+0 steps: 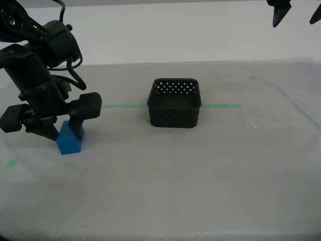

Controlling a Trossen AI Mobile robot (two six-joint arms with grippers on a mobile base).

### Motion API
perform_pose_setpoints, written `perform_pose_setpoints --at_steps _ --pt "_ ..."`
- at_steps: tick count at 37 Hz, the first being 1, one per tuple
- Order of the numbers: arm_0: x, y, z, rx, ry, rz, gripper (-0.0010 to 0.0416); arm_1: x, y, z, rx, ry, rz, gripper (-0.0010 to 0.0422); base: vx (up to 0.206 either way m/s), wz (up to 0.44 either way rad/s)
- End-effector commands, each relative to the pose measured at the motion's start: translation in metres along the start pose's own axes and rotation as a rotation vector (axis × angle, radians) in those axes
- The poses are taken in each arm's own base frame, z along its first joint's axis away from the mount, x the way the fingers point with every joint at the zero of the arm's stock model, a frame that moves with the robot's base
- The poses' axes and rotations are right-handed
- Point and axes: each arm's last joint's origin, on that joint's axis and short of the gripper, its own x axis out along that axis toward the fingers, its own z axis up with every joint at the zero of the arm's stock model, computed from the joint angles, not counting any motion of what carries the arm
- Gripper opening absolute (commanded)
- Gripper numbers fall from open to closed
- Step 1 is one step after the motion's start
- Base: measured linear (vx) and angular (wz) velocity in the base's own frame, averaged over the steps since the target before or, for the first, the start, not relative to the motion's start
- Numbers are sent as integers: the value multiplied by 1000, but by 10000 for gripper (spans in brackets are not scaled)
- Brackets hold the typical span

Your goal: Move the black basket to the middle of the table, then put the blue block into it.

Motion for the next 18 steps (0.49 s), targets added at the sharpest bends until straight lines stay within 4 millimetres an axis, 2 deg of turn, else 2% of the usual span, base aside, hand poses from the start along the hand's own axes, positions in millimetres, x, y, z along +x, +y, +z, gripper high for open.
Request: perform_pose_setpoints --at_steps 1,7,12,15,18 --pt "0 0 0 -1 -1 2 393 0 0 0 -17 1 -2 161 0 0" --pt "0 0 0 -1 -1 2 393 0 0 1 -19 -10 13 83 0 0" --pt "0 0 0 -1 -1 1 393 0 0 1 -18 -16 14 -4 0 0" --pt "0 0 0 -1 -1 2 394 -1 -1 3 -18 -24 10 6 0 0" --pt "0 0 0 -1 -1 2 393 -3 -3 7 -17 -32 4 -4 0 0"
